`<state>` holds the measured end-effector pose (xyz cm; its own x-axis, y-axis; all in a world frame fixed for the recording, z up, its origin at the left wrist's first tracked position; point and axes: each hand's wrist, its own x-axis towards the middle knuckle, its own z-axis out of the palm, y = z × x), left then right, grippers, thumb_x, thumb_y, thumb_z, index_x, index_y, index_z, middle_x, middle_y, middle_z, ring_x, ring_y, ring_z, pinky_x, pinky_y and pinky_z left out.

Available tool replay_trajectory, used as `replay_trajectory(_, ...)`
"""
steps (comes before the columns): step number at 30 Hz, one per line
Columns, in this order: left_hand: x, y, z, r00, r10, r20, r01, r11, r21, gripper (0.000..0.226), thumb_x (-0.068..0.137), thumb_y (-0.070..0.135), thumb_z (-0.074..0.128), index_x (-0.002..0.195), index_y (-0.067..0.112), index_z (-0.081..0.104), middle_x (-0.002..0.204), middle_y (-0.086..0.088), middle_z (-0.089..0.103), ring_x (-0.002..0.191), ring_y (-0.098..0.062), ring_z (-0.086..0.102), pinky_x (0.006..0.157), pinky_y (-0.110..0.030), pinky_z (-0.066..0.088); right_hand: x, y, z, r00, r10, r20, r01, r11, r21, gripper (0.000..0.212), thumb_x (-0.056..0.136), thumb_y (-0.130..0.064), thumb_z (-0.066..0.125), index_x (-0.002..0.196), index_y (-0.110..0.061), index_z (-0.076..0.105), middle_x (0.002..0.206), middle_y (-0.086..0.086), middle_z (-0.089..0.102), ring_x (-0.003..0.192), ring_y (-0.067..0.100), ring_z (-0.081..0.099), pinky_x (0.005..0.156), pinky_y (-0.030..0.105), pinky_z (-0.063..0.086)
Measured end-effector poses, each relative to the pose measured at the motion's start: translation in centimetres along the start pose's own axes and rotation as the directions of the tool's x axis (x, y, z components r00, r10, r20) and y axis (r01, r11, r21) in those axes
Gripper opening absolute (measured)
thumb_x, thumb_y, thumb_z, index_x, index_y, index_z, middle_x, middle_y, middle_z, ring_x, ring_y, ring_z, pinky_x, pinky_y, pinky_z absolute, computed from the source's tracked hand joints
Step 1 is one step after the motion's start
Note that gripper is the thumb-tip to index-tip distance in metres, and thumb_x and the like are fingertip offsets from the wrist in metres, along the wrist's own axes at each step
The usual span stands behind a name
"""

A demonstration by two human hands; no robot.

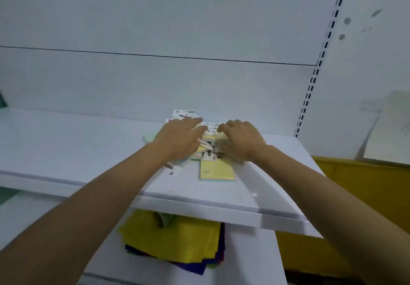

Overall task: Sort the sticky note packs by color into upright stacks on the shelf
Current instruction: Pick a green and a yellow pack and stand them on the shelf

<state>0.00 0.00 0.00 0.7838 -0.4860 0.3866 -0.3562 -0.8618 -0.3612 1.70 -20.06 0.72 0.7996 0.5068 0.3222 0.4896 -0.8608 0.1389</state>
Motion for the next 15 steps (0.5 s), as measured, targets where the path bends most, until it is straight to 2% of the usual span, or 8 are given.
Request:
replay_trajectory(1,0.7,0.4,0.5,0.994,-0.092,0.055,0.095,0.994,-0.048,0.054,0.095,0.044,0.034,0.144,0.023,0.029,0.155,-0.004,0.024,0.137,-0.022,0.032,0.102,-0.038,0.033,0.5,0.9,0.6,1.000,0.008,0.025,-0.010,0.998,0.057,0.049,0.087,-0.041,0.050,0.130,-0.018,0.045,0.127,0.008,0.053,0.114,0.027,0.048,0.093,0.037,0.035)
replay_trajectory(3,1.5,1.0,2.0,0.963,-0.253,0.095,0.264,0.956,-0.129,0.061,0.095,0.052,0.030,0.148,0.023,0.020,0.158,-0.006,0.017,0.143,-0.021,0.020,0.113,-0.038,0.021,1.7,2.3,1.8,0.997,0.000,0.072,-0.014,0.981,0.191,0.058,0.086,-0.047,0.051,0.134,-0.016,0.042,0.132,0.008,0.050,0.119,0.028,0.047,0.096,0.038,0.036)
replay_trajectory(5,1.1,1.7,3.4,0.913,-0.392,0.115,0.408,0.864,-0.296,0.061,0.095,0.053,0.029,0.147,0.021,0.026,0.156,-0.008,0.022,0.144,-0.022,0.020,0.116,-0.038,0.017,2.4,2.6,3.2,0.993,-0.043,0.110,-0.001,0.930,0.368,0.053,0.085,-0.049,0.051,0.125,-0.014,0.050,0.123,0.008,0.054,0.115,0.029,0.048,0.094,0.039,0.040)
replay_trajectory(7,0.1,2.5,4.4,0.852,-0.524,0.008,0.464,0.746,-0.478,0.057,0.094,0.049,0.031,0.140,0.017,0.043,0.150,-0.009,0.037,0.140,-0.022,0.029,0.115,-0.035,0.020,2.4,2.5,5.0,0.999,-0.037,0.027,0.017,0.848,0.529,0.050,0.082,-0.049,0.052,0.117,-0.013,0.056,0.115,0.005,0.056,0.112,0.027,0.049,0.091,0.039,0.042)
replay_trajectory(8,-0.2,2.7,4.3,0.824,-0.565,-0.046,0.461,0.714,-0.527,0.055,0.092,0.046,0.032,0.134,0.016,0.051,0.145,-0.008,0.044,0.137,-0.022,0.034,0.114,-0.033,0.023,2.2,2.5,5.7,0.999,0.000,-0.048,0.028,0.812,0.583,0.052,0.081,-0.048,0.055,0.121,-0.015,0.056,0.121,0.004,0.055,0.117,0.025,0.047,0.095,0.037,0.041)
replay_trajectory(11,-0.1,2.9,4.0,0.763,-0.643,-0.061,0.477,0.626,-0.617,0.045,0.090,0.035,0.036,0.120,0.015,0.063,0.133,-0.006,0.057,0.127,-0.022,0.045,0.106,-0.028,0.030,1.7,2.5,7.3,0.985,0.080,-0.153,0.031,0.791,0.611,0.058,0.082,-0.043,0.062,0.131,-0.014,0.051,0.140,0.004,0.048,0.132,0.021,0.038,0.104,0.035,0.033)
replay_trajectory(13,0.0,2.6,3.9,0.710,-0.703,-0.051,0.520,0.570,-0.636,0.044,0.087,0.033,0.042,0.121,0.015,0.062,0.137,-0.005,0.053,0.129,-0.021,0.042,0.105,-0.027,0.030,1.8,2.6,7.4,0.982,0.073,-0.175,0.052,0.784,0.619,0.058,0.082,-0.043,0.064,0.130,-0.013,0.053,0.139,0.005,0.049,0.131,0.021,0.039,0.104,0.036,0.034)
replay_trajectory(15,-0.1,2.1,4.1,0.662,-0.749,-0.017,0.577,0.524,-0.626,0.051,0.083,0.034,0.046,0.130,0.016,0.055,0.145,-0.004,0.044,0.134,-0.019,0.036,0.108,-0.027,0.025,2.0,2.7,7.0,0.977,0.076,-0.199,0.065,0.782,0.620,0.054,0.083,-0.050,0.060,0.124,-0.015,0.059,0.132,0.003,0.056,0.126,0.021,0.044,0.102,0.038,0.036)
